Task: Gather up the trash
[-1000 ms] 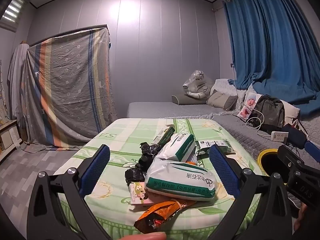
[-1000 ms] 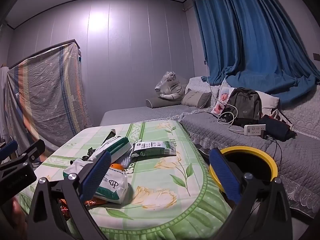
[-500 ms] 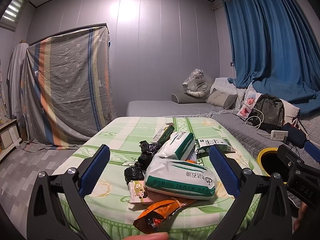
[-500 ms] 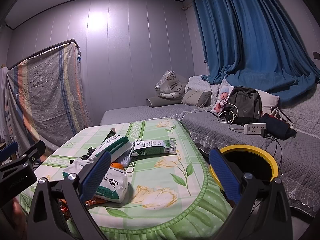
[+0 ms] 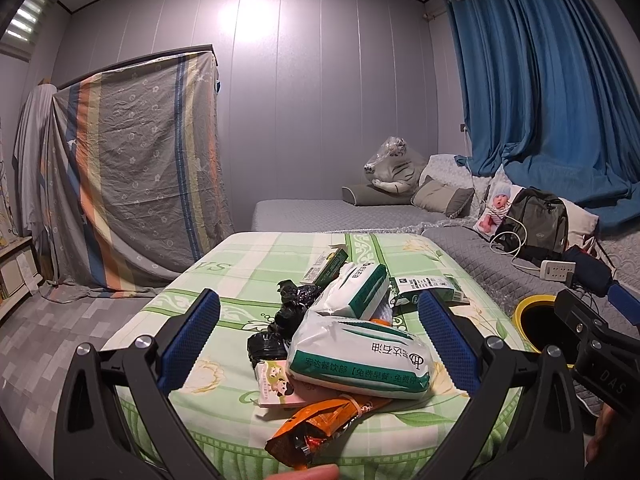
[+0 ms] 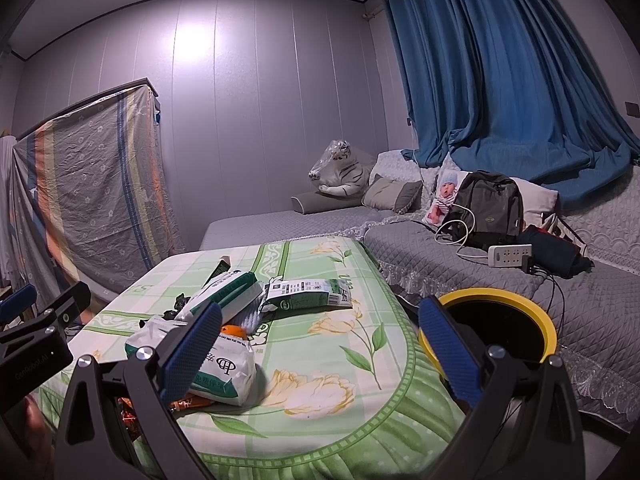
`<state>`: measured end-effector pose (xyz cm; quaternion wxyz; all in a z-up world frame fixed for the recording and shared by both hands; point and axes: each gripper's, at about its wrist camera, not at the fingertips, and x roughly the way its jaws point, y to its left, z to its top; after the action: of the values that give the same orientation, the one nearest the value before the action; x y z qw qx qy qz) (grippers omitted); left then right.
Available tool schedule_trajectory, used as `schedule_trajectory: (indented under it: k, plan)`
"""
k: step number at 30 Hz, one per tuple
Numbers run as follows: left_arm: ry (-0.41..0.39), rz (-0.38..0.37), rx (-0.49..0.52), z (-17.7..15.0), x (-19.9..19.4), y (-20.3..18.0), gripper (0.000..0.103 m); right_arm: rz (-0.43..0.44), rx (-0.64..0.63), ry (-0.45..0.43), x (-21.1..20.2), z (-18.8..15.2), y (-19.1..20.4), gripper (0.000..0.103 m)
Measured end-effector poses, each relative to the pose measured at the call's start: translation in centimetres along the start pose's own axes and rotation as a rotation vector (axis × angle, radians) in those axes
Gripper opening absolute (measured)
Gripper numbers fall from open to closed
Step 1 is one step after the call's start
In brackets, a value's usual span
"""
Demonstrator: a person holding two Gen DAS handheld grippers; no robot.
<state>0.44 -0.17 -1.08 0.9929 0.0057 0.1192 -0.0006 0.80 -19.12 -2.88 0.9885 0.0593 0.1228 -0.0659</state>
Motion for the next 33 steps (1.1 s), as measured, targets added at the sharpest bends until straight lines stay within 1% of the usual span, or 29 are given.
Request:
schedule_trajectory:
  k: [13, 14, 33]
  plan:
    - [0.003, -0.002, 0.001, -0.22, 0.28, -0.03, 0.095, 0.000, 0.000, 0.002, -0.01, 0.50, 0.04, 0.095]
    - [0.004, -0.003, 0.000, -0.31, 0.36, -0.05, 0.095, 0.001, 0.000, 0.002, 0.14, -0.21, 0.01, 0.095]
    - [0.004, -0.010, 0.003, -0.57, 0.88, -0.52, 0.095, 0.001, 0.004, 0.002, 0.09, -0.35, -0.15, 0.095]
